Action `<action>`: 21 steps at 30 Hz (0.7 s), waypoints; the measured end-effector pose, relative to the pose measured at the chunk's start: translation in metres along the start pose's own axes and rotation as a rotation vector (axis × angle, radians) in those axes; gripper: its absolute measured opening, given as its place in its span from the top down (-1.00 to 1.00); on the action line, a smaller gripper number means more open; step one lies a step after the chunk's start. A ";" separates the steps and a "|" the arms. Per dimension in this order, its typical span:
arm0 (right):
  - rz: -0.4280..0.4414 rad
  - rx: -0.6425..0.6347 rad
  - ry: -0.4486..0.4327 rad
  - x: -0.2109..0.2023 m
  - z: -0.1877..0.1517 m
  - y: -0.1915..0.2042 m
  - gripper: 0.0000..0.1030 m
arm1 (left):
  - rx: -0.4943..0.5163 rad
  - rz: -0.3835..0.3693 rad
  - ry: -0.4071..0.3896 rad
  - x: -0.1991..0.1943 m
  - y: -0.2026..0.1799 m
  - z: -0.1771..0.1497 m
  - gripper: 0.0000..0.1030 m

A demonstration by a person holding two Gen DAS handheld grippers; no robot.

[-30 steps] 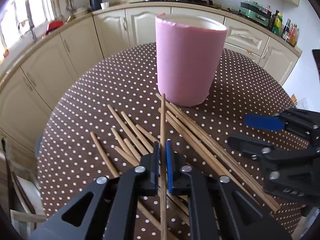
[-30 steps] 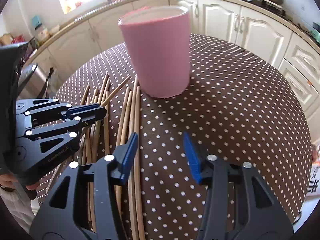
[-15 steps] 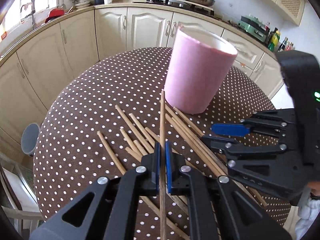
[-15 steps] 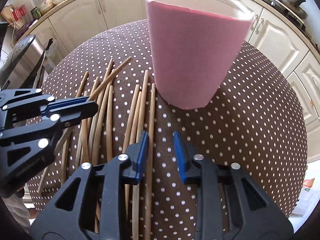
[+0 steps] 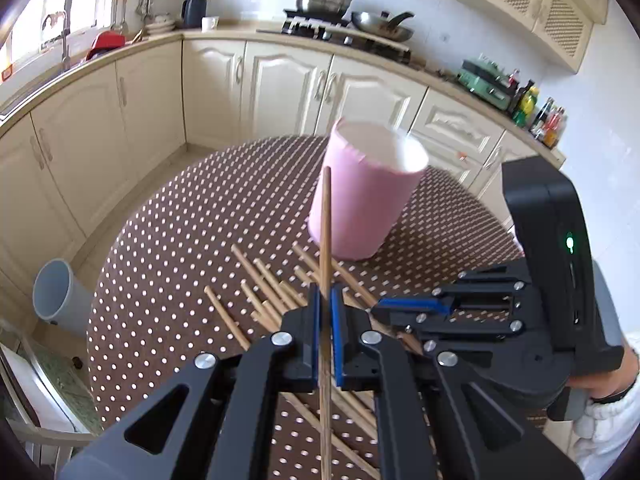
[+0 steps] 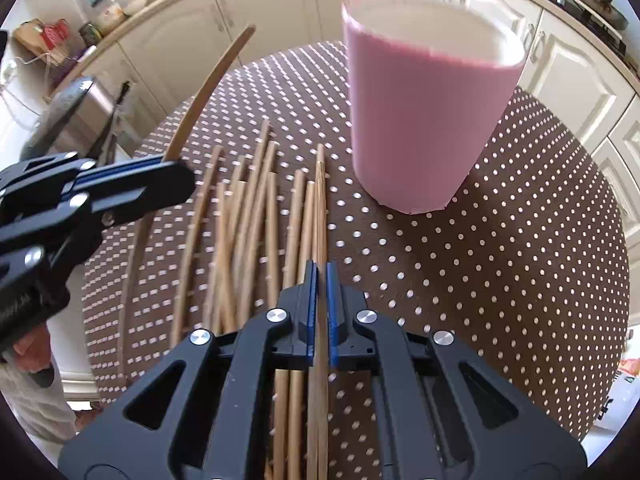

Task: Organize utensils
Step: 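Lift the chopstick with the right gripper and drop it into the pink cup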

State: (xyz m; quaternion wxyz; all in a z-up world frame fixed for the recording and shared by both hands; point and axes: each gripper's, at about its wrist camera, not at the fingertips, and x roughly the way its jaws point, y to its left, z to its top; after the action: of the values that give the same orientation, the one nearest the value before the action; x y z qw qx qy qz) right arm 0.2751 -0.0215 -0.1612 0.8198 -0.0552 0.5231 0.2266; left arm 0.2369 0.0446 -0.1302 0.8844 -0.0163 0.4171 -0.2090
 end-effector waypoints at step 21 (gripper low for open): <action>-0.002 0.040 -0.718 -0.197 0.016 -0.027 0.90 | 0.046 -0.021 -0.370 -0.111 -0.068 0.103 0.89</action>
State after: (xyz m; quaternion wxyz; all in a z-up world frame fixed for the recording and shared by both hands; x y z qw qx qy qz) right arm 0.2312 -0.1019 0.0156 0.9523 0.0435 0.2062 0.2206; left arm 0.2271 0.0104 0.0320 0.9439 -0.0384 0.2422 -0.2213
